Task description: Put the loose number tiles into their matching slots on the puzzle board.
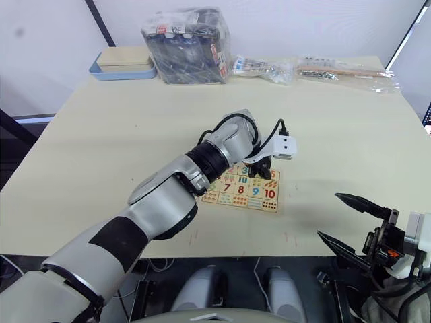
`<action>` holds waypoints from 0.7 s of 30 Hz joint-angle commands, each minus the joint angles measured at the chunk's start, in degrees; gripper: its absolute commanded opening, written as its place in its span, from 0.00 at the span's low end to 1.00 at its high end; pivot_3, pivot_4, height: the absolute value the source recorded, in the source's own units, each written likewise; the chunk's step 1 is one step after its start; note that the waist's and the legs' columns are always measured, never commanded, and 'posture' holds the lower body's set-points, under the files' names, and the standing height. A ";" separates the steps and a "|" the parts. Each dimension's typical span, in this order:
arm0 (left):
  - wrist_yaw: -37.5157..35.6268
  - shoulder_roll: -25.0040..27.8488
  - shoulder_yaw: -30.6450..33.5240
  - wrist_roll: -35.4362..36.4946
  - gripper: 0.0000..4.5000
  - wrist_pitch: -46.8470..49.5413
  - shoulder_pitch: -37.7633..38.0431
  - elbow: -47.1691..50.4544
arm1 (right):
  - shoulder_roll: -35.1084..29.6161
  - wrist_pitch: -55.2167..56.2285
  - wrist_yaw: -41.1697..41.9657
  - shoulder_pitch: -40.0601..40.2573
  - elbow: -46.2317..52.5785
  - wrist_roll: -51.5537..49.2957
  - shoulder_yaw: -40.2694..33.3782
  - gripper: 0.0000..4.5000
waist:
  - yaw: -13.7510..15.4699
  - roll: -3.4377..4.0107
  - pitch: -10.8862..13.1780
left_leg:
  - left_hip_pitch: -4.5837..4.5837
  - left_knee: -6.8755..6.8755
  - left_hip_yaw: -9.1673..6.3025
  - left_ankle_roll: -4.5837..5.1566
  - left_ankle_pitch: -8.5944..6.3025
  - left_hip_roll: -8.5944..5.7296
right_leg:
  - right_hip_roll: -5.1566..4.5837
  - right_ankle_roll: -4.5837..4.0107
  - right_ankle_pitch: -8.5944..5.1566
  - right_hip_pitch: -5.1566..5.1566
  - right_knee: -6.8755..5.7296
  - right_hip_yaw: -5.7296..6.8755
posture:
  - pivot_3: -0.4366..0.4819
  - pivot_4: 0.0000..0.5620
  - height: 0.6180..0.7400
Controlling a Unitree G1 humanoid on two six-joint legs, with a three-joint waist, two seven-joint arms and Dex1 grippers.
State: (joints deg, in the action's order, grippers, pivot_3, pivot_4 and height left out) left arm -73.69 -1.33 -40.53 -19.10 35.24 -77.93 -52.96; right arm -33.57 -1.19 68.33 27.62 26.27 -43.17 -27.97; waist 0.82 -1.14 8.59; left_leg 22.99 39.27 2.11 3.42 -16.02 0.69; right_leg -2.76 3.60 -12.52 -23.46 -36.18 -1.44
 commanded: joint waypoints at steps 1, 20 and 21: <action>-0.87 -0.06 0.06 -0.68 0.21 0.56 0.58 1.06 | -0.69 0.20 0.19 0.05 1.10 -0.90 -1.07 1.00 | 0.00 0.00 0.00 | 0.00 0.00 0.00 0.00 0.00 0.00 | 0.00 0.00 0.00 0.00 0.00 0.00 | 0.48 0.27 1.00; -4.26 9.82 13.54 9.92 0.59 5.53 -1.00 15.49 | -0.81 -0.42 0.01 -0.60 1.22 -0.87 -0.66 1.00 | -0.06 0.08 0.01 | -0.01 0.00 -0.01 0.00 0.00 0.13 | -0.01 0.00 0.00 -0.01 -0.06 0.01 | 0.48 0.27 1.00; -3.31 10.39 14.73 10.70 0.59 4.38 0.04 16.33 | -0.83 -0.46 0.02 -0.71 1.15 -0.88 -0.68 1.00 | -0.06 0.09 0.00 | -0.03 0.01 -0.01 0.00 0.00 0.14 | -0.01 0.00 0.00 0.00 -0.06 0.00 | 0.48 0.27 1.00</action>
State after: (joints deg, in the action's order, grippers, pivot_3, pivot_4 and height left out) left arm -77.92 8.73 -27.96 -9.81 40.87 -78.18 -38.61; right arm -33.70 -1.90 68.28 26.95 26.28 -43.21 -27.92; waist 0.77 -1.05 8.59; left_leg 22.94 39.28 2.11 3.42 -16.02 0.85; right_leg -2.77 3.60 -12.52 -23.46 -36.27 -1.45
